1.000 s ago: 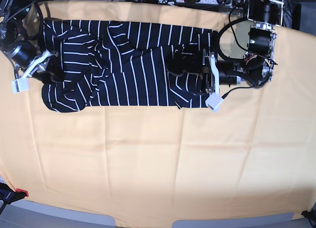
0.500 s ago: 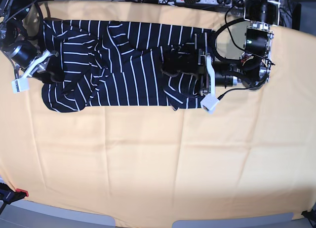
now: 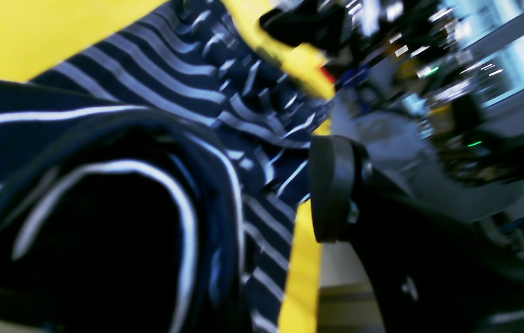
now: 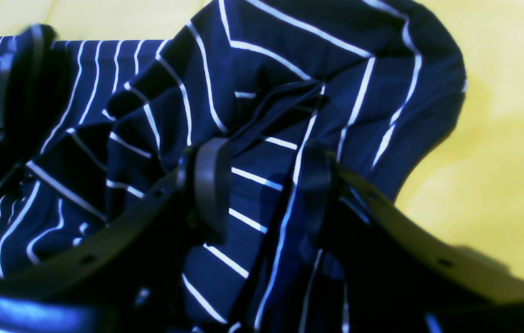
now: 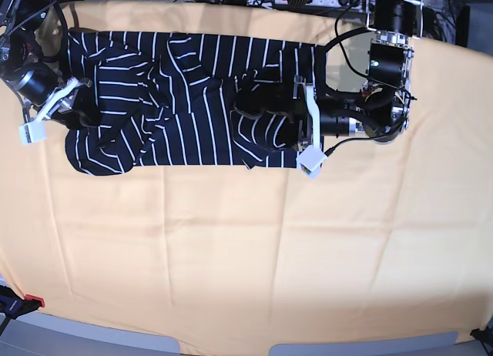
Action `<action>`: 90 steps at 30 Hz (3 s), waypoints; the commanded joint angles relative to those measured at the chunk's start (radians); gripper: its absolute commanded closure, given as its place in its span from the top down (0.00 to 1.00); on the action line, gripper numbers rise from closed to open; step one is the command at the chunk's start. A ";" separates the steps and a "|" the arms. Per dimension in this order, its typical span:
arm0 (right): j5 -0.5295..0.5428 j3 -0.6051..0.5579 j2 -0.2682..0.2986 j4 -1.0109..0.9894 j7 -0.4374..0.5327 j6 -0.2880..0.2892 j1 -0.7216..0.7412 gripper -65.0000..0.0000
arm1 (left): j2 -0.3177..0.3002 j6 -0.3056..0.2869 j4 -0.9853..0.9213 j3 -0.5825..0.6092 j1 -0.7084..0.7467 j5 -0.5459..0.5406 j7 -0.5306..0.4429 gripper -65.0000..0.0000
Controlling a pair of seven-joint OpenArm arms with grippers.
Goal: Fold the T-shirt properly
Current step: 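Press the folded end down and open the left gripper, withdrawing it, then grasp the folded layer with the left gripper and push it toward the right gripper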
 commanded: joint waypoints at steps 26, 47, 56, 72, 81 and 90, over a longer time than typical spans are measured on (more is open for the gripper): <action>0.022 0.008 0.017 0.017 0.011 0.009 0.005 0.43 | -0.001 -0.009 0.020 -0.007 -0.018 -0.114 -0.033 0.71; 0.022 0.008 0.017 0.017 0.011 0.009 -0.020 0.43 | 0.102 -0.009 0.065 -0.024 -0.015 -0.120 -0.076 0.71; 0.022 0.008 0.017 0.017 0.011 0.009 -0.017 0.43 | 0.205 -0.009 0.065 -0.024 -0.015 -0.120 -0.071 0.71; 0.022 0.008 0.017 0.017 0.011 0.009 -0.017 0.43 | -0.009 -0.009 0.319 -0.441 0.063 0.051 -0.077 0.00; 0.049 0.008 0.017 0.017 0.011 0.009 -0.017 0.43 | -0.039 0.058 0.319 -0.319 0.254 0.260 -0.162 0.00; 0.056 0.008 0.017 0.017 0.011 0.009 -0.016 0.43 | -0.039 0.087 0.319 -0.098 0.241 0.593 -0.412 0.00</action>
